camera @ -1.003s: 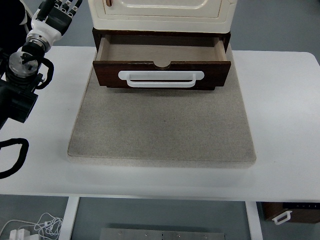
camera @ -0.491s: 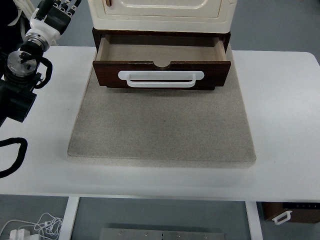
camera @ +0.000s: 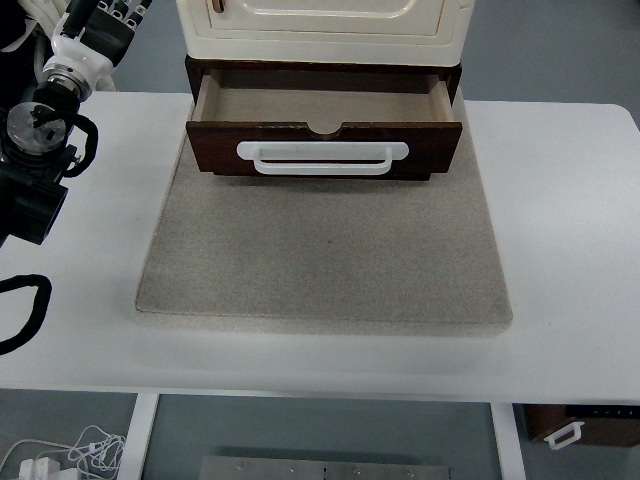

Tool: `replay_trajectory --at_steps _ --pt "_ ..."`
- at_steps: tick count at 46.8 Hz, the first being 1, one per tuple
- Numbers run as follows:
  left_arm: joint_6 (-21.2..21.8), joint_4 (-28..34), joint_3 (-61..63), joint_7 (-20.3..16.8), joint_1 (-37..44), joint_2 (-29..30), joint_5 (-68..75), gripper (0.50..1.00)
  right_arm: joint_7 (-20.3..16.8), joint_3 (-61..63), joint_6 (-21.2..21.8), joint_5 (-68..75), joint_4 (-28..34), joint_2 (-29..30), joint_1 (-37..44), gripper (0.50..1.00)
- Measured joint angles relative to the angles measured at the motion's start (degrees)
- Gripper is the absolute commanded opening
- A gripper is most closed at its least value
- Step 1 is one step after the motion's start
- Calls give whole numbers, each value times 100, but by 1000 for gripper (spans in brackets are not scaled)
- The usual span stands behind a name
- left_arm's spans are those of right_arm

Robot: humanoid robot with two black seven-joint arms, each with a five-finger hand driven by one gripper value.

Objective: Close drawer under combined cabinet

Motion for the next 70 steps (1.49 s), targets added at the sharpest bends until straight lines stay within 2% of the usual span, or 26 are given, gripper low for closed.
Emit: replay_trajectory --at_steps 19,30,35,53,63,70 --pt "61 -114 48 -105 -52 101 40 1000 0 0 2 0 0 0 0 952" --pt "61 -729 64 -128 -165 561 132 1000 0 0 1 0 0 0 0 952" --pt "45 -1000 64 -284 -168 842 390 1000 1 0 2 0 0 0 1 952" --pt "40 -2678 67 -365 -461 1954 646 1000 0 0 1 0 0 0 -1 952" --pt "-19 -3613 449 -369 -541 2161 711 1000 0 0 -1 0 0 0 0 952" --pt "-14 -4201 1034 -368 -902 2353 1024 1000 1 0 -1 0 0 0 1 952"
